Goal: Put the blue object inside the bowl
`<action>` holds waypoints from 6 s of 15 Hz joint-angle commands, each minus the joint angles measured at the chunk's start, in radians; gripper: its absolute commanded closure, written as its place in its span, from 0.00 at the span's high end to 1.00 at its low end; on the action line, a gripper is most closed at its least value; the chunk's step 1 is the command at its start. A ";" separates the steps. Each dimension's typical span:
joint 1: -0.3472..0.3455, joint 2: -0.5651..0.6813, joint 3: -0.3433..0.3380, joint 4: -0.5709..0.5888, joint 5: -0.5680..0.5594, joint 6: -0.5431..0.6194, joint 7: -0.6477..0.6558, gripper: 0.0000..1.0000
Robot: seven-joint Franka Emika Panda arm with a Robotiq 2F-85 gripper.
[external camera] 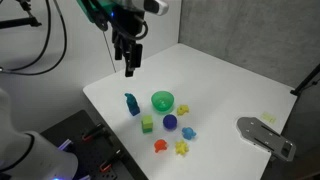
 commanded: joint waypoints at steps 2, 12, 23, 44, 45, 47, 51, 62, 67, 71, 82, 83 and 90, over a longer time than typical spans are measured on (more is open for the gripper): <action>-0.010 0.001 0.008 0.002 0.003 -0.002 -0.004 1.00; -0.012 0.078 0.018 0.039 0.015 0.086 0.048 1.00; -0.069 0.270 -0.020 0.019 -0.001 0.424 0.113 1.00; -0.071 0.915 -0.089 0.197 0.022 0.923 0.412 1.00; -0.071 0.942 -0.090 0.221 0.025 0.918 0.413 1.00; -0.069 0.999 -0.093 0.268 0.026 0.915 0.418 1.00; -0.064 1.114 -0.099 0.354 0.030 0.904 0.424 1.00; -0.024 1.325 -0.102 0.510 0.032 0.861 0.422 0.75; -0.013 1.306 -0.114 0.524 0.030 0.816 0.419 0.40; -0.001 1.226 -0.113 0.513 0.026 0.767 0.410 0.22; 0.146 0.981 -0.070 0.422 -0.038 0.685 0.442 0.08; 0.165 0.967 -0.060 0.403 -0.051 0.682 0.444 0.08; 0.272 0.945 -0.013 0.318 -0.133 0.684 0.504 0.11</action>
